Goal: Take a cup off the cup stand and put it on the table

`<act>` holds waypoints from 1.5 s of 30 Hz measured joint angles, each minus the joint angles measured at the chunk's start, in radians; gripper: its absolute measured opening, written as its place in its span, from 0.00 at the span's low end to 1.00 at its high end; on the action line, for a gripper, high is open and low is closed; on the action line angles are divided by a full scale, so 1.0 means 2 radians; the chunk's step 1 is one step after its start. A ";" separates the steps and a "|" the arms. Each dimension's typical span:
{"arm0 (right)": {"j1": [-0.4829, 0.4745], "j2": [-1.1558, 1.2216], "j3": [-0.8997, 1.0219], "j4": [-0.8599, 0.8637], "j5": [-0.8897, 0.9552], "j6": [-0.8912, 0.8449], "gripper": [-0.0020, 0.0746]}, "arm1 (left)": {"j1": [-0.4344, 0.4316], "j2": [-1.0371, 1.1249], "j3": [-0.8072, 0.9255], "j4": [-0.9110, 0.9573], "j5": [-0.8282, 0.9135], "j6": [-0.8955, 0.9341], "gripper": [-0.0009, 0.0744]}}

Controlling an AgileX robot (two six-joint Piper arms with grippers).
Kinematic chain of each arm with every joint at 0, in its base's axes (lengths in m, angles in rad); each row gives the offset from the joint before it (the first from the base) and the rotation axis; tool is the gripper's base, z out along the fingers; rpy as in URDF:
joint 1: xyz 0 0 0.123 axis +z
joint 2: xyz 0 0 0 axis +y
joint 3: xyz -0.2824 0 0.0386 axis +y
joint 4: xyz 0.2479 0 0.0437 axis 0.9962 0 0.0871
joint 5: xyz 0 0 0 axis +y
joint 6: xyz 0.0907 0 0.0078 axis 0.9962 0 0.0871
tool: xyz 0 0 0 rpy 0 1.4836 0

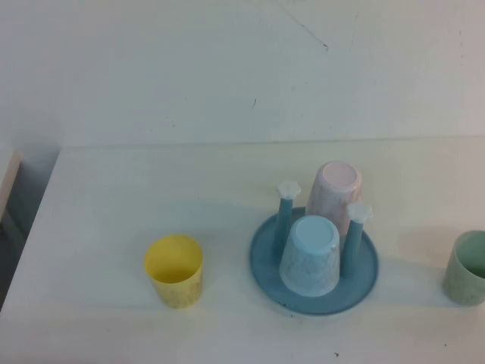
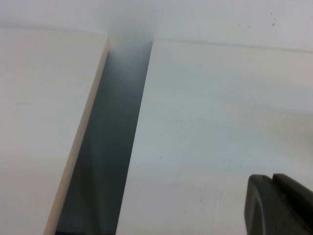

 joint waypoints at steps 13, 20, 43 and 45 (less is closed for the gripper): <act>0.000 0.000 0.000 0.000 0.000 0.000 0.02 | 0.000 0.000 0.000 0.000 0.000 0.001 0.01; 0.000 0.000 0.000 0.000 0.000 0.000 0.02 | 0.000 0.000 0.000 0.000 0.000 0.001 0.01; 0.000 0.000 0.000 0.000 0.000 0.000 0.02 | 0.000 0.000 0.002 -0.106 -0.022 -0.059 0.01; 0.000 0.000 0.000 0.000 0.000 0.000 0.02 | 0.000 0.000 0.002 -0.199 -0.036 -0.106 0.01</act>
